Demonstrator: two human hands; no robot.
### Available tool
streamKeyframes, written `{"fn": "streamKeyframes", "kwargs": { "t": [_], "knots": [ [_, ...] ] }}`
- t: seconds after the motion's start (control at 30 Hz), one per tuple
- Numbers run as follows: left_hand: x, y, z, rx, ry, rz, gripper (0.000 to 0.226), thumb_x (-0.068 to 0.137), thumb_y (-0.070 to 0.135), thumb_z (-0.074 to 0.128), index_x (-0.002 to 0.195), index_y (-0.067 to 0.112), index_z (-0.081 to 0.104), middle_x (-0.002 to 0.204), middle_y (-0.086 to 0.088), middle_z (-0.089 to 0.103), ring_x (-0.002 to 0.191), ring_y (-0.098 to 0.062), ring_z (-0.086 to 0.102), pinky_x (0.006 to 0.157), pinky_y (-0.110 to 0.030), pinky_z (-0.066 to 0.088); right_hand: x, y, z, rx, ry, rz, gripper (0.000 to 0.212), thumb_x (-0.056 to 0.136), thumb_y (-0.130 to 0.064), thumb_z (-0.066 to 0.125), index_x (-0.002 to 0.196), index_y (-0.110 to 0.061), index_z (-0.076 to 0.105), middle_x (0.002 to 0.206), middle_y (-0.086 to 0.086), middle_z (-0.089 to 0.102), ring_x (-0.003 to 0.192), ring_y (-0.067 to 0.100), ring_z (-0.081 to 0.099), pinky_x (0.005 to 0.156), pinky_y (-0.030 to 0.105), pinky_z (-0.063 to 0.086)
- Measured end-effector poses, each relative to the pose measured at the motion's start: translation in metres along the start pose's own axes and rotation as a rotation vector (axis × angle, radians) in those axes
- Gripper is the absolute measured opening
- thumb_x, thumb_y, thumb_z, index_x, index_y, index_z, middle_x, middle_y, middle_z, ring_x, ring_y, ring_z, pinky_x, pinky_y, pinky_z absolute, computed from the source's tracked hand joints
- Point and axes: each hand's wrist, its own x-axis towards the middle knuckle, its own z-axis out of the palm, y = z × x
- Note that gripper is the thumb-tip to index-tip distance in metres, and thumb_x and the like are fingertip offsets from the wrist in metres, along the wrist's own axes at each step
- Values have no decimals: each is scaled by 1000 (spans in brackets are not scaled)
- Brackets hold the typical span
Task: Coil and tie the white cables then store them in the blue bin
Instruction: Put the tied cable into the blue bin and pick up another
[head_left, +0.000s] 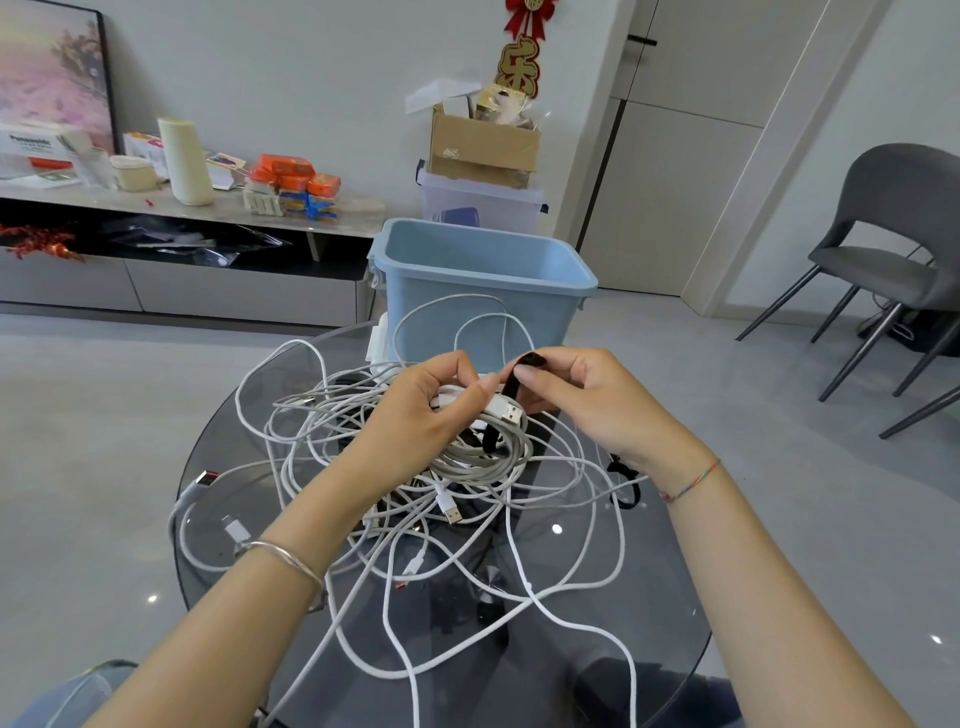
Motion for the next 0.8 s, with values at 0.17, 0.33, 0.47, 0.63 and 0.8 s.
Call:
{"fn": "streamKeyframes", "kwargs": {
  "t": [0.17, 0.33, 0.47, 0.63, 0.8],
  "knots": [
    [1, -3, 2, 60, 29, -4, 34, 91, 30, 56, 70, 5, 47, 50, 6, 42, 45, -9, 32, 44, -18, 26, 1, 0, 2, 92, 30, 20, 7, 94, -9, 53, 93, -7, 60, 79, 6, 70, 72, 10, 66, 76, 21, 54],
    [2, -5, 2, 76, 64, 1, 30, 93, 25, 55, 71, 6, 48, 44, 14, 37, 39, -3, 29, 43, -12, 25, 1, 1, 6, 69, 103, 19, 6, 93, -11, 57, 89, -8, 56, 80, 11, 73, 71, 11, 68, 76, 22, 55],
    [2, -5, 2, 92, 83, -3, 33, 95, 22, 54, 74, -3, 48, 45, 13, 40, 38, -2, 33, 43, -9, 27, 0, -2, 8, 12, 119, 24, 15, 94, -17, 56, 93, -2, 57, 82, 7, 74, 76, 15, 70, 77, 19, 54],
    [3, -10, 0, 21, 111, -56, 32, 95, 27, 53, 69, 10, 45, 45, 9, 30, 41, -11, 22, 42, -22, 19, 0, -3, 14, -71, 181, -65, 11, 89, -21, 63, 80, -16, 64, 77, 2, 69, 77, 23, 67, 85, 42, 54],
    [6, -11, 1, -104, 110, -158, 32, 96, 28, 52, 67, 17, 43, 49, 6, 24, 41, -11, 18, 49, -31, 11, -2, -7, 18, -159, 223, -230, 14, 85, -8, 67, 87, -21, 70, 81, -11, 72, 81, 6, 68, 82, 24, 53]
  ]
}}
